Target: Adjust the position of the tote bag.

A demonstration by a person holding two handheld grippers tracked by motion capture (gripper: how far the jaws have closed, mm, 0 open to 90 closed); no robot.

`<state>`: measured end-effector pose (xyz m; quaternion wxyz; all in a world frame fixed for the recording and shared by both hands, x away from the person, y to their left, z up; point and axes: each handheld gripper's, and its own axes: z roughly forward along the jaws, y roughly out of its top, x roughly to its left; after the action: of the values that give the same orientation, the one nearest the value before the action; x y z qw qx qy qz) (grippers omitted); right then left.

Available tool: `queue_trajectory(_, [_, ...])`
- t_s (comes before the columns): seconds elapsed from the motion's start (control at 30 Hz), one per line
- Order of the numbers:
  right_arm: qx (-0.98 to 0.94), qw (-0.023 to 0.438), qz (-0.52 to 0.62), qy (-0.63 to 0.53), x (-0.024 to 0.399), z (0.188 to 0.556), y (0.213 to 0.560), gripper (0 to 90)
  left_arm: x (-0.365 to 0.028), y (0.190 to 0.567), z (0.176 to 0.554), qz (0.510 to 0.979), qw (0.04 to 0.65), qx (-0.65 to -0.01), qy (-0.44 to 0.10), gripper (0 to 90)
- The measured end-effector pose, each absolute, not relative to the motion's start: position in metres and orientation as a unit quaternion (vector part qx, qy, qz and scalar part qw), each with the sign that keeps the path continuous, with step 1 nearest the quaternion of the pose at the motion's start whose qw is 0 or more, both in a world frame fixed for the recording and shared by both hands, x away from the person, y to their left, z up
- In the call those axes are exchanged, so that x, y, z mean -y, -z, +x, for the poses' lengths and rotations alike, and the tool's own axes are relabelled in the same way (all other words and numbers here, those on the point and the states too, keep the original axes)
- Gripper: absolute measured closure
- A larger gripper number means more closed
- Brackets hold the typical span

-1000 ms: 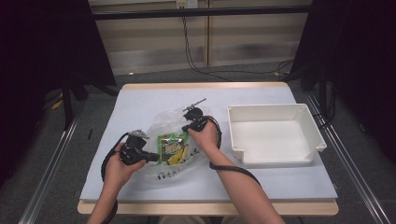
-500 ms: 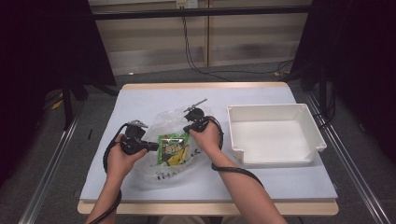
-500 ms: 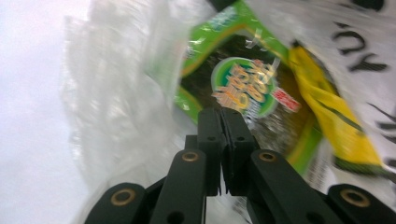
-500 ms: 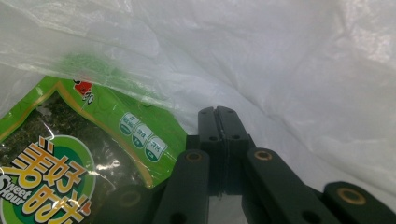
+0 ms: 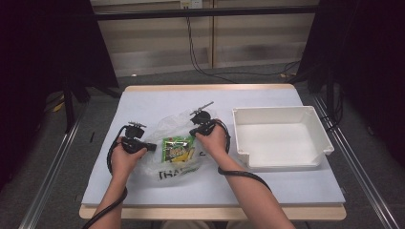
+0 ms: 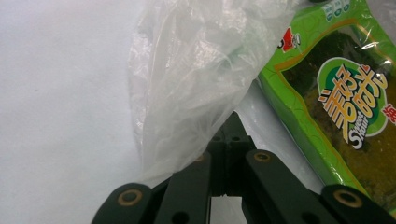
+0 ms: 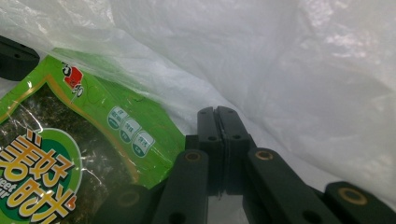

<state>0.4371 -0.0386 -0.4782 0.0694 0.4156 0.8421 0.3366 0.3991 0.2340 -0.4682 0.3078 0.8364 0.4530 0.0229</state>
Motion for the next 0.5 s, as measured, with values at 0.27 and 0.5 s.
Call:
queue_trajectory(0.27, [-0.845,0.071,0.412,-0.334,0.039,0.434,0.476,88.5,-0.232,0.458,0.394,0.836,0.316,-0.448,-0.018,87.6])
queue_trajectory(0.5, [-0.843,0.076,0.408,-0.341,0.043,0.431,0.471,88.1,-0.219,0.445,0.385,0.825,0.338,-0.453,-0.006,69.8])
